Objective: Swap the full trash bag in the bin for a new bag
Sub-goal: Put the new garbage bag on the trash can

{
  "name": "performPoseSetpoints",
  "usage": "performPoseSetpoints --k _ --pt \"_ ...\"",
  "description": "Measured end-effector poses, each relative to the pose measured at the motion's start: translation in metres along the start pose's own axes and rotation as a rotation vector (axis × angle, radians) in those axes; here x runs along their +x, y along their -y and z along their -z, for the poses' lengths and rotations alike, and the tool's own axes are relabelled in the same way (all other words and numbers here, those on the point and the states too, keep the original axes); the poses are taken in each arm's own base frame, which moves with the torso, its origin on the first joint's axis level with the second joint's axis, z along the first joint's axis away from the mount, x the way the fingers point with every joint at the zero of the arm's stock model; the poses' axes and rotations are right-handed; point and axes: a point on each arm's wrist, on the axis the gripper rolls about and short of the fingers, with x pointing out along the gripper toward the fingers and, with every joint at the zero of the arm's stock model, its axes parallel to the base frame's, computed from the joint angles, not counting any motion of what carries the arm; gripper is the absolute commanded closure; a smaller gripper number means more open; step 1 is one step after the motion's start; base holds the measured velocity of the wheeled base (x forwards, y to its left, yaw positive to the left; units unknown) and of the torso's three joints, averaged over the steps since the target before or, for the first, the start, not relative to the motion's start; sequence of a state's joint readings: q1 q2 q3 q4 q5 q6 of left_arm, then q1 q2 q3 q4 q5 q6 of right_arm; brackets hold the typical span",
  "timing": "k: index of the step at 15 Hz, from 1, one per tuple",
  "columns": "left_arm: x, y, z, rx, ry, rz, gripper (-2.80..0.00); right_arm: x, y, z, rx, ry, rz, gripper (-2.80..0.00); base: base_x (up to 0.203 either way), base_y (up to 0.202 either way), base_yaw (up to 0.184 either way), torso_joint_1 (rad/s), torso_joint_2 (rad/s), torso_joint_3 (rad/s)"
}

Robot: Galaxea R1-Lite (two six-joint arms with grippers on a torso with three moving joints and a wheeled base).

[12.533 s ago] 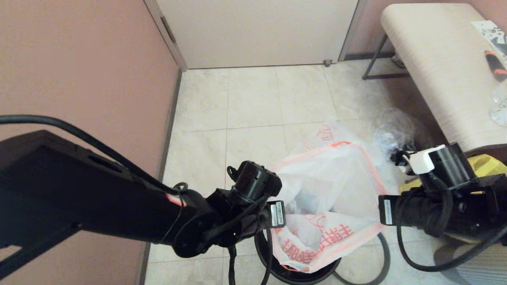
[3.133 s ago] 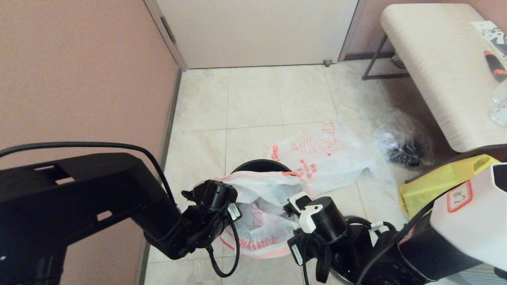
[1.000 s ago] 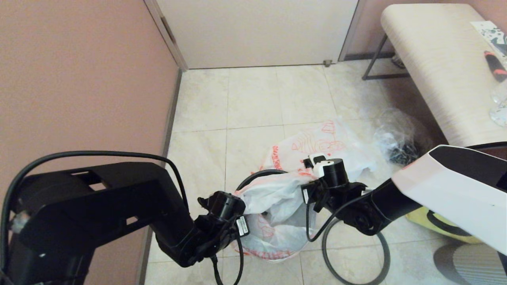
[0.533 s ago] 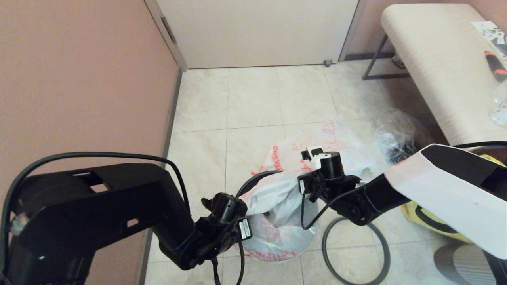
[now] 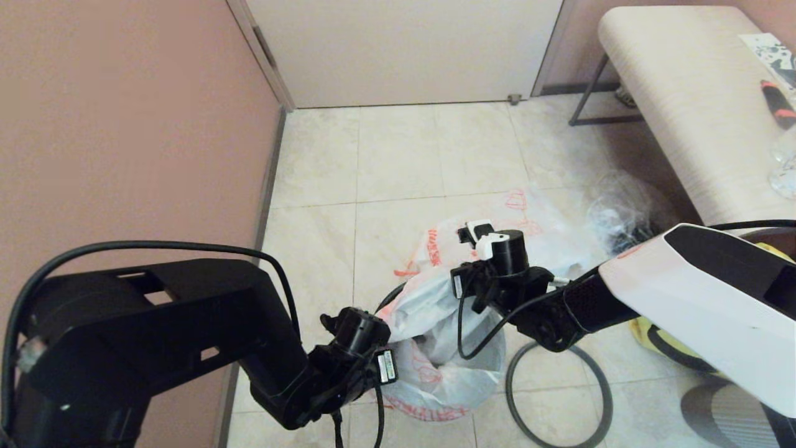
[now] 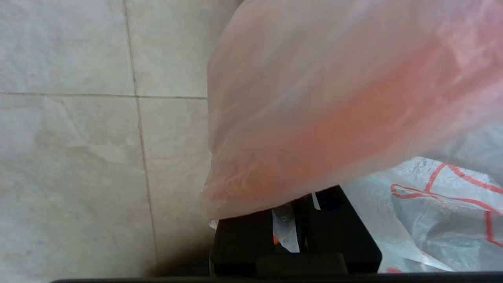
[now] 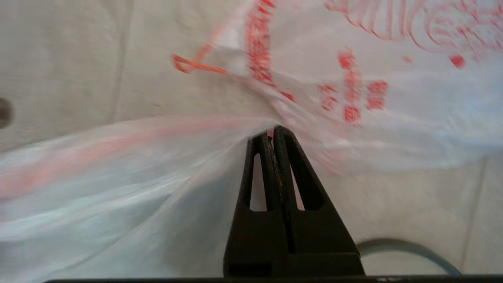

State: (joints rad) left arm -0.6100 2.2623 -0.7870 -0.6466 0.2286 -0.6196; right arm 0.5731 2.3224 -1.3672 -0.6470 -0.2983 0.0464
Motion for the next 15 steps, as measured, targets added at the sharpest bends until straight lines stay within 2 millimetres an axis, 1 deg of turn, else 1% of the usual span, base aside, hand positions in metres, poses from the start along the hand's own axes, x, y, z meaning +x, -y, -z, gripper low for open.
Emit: performPoseSetpoints --k 3,8,10,12,15 --pt "-0.001 0.000 0.000 0.001 0.003 0.010 0.00 -0.002 -0.011 -0.009 -0.019 0.026 -0.036 0.00 0.000 0.000 0.000 0.000 0.00 0.000" --pt "-0.002 0.000 0.001 0.000 0.007 0.027 0.00 0.006 -0.025 -0.015 -0.028 0.027 -0.077 0.00 0.000 0.000 0.000 0.000 0.00 0.000" --pt "-0.002 0.000 0.000 -0.002 0.010 0.029 0.00 0.005 -0.031 -0.020 -0.023 0.034 -0.089 0.00 0.000 0.000 0.000 0.000 0.00 0.000" --pt "-0.003 0.001 -0.001 -0.008 0.021 0.036 0.00 -0.007 -0.037 -0.028 -0.003 0.031 -0.107 0.00 0.000 0.000 0.000 0.000 0.00 0.000" --pt "-0.006 0.000 -0.004 -0.021 0.064 0.065 0.00 -0.036 -0.060 -0.021 -0.010 -0.083 -0.163 0.00 0.000 0.000 0.000 0.000 0.00 0.000"
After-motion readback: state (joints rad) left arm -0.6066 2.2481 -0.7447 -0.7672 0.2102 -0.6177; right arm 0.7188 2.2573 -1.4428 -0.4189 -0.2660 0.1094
